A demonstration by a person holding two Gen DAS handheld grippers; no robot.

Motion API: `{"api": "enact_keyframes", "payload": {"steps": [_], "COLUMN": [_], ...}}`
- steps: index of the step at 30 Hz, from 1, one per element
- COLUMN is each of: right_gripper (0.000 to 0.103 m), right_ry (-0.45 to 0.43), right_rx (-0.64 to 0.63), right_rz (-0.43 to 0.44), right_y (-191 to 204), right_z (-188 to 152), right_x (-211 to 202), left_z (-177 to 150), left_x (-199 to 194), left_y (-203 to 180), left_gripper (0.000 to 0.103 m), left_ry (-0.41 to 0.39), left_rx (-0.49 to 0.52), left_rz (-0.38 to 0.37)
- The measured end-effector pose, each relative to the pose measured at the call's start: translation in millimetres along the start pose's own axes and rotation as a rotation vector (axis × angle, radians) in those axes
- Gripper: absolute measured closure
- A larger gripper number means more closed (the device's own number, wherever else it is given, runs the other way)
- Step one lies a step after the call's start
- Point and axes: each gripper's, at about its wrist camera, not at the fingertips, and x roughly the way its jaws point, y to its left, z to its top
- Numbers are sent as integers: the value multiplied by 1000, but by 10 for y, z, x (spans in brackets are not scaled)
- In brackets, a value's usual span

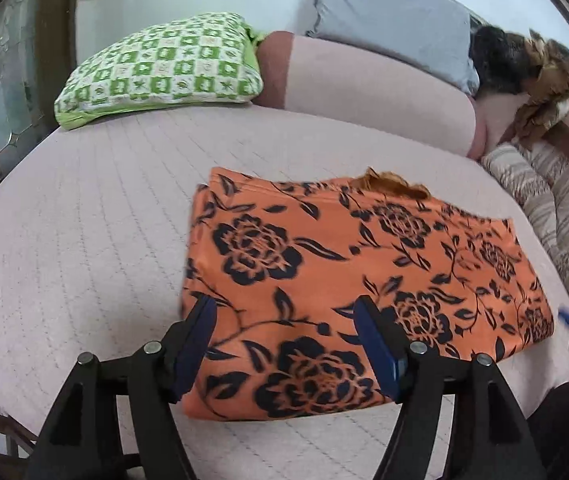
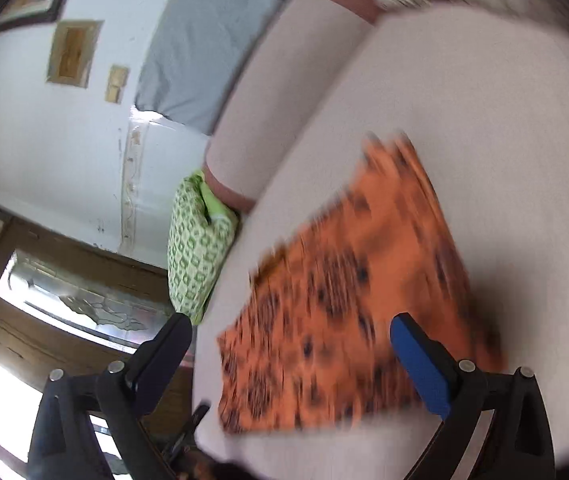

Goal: Fold small clothes

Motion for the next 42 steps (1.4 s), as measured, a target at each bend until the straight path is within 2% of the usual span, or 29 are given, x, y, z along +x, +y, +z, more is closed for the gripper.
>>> {"api": "enact_keyframes", "payload": {"steps": [3,5,8,13,18,20,21,23,26,29,31,34,37,38,40,42], "right_gripper": [2,2,2,1,2,2,2,4,6,6,6,7,19,26,29,29], "right_ry": [15,6,-29,-87,-95,-104,-102,-112,-119,-101,-108,-98,-97,-96,-97,-107], "right_rx": [155,206,184,278,183,150,159,183,143,115,115,86,70,70,79,76], "right_rz": [-37,-29,-53,-37,-39,-98,-131,-116,-114,-162,-157,-165,-193,-202,-206,-206], "right_y": [-410,-524,-474,-626,-426,-387,-444,-494,-380,-436,-461,-436,-444,-450,-458,-422], "right_z": [-255,-279,-160,-3,38,53,55,67,85,127,125,150,160,167,172,165], "right_x": [64,107,106,179,235,266,275,258,236,277,285,310,322,321,308,283], "left_z": [-35,-55,-70,-104,-125,-123,-122,-117,-88,-26,23,38,-62,-76,-56,-2], "left_x": [28,6,-49,-43,-43,-14,22,75,135,227,289,439,742,739,639,501], "left_y": [-102,-165,-190,-191,-249,-260,-268,-284,-339,-432,-508,-621,-700,-721,-751,-736], "left_gripper": [32,32,32,31,31,31,31,31,31,31,31,24,24,24,24,24], "left_ry": [48,56,58,87,86,92,99,114,113,116,116,113,192,173,146,106], "left_rx": [6,10,-8,-38,-2,0,-1,-1,-1,15,26,52,115,134,140,97], "left_rz": [-13,-11,7,13,27,27,29,34,32,31,24,25,79,90,76,46]}}
